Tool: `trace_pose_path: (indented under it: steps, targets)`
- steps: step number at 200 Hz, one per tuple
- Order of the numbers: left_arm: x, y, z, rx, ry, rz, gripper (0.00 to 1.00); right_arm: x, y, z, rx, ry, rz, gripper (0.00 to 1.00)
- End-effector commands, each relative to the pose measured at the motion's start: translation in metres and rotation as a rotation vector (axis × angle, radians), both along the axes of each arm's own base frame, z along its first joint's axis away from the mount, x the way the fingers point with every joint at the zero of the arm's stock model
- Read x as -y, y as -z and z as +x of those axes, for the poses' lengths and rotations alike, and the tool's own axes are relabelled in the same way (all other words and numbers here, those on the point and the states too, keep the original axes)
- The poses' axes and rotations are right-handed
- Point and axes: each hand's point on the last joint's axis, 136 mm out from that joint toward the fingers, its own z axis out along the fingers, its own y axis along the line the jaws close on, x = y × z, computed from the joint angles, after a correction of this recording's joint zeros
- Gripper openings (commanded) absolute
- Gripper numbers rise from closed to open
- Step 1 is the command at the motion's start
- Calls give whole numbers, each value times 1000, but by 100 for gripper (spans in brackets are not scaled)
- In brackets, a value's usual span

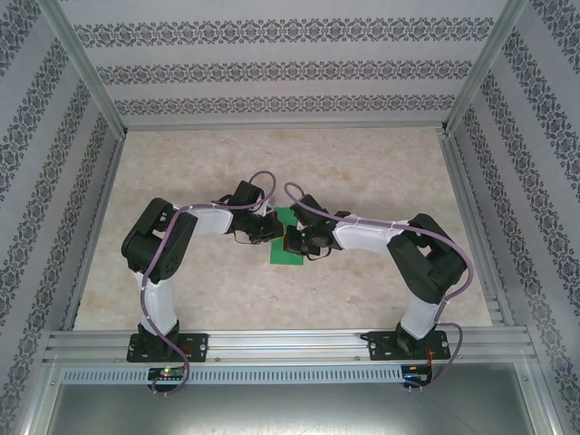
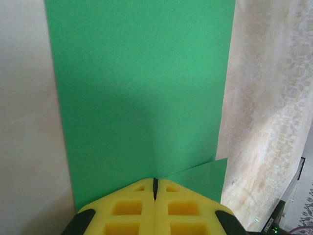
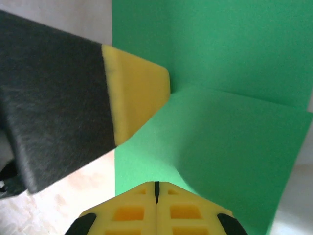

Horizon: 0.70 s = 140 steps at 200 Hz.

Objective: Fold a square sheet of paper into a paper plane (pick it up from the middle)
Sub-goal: Fold the triangle a second time at the center of the table.

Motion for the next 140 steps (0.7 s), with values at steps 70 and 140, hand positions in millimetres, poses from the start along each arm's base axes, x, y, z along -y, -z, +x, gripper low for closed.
trace_pose_path:
  steps: [70, 140]
  targets:
    - [-51, 68, -43, -219, -70, 252, 1, 32, 39, -26, -112, -10, -100, 0]
    - [-54, 72, -43, -222, -75, 263, 0, 74, 54, -69, -180, 36, -110, 0]
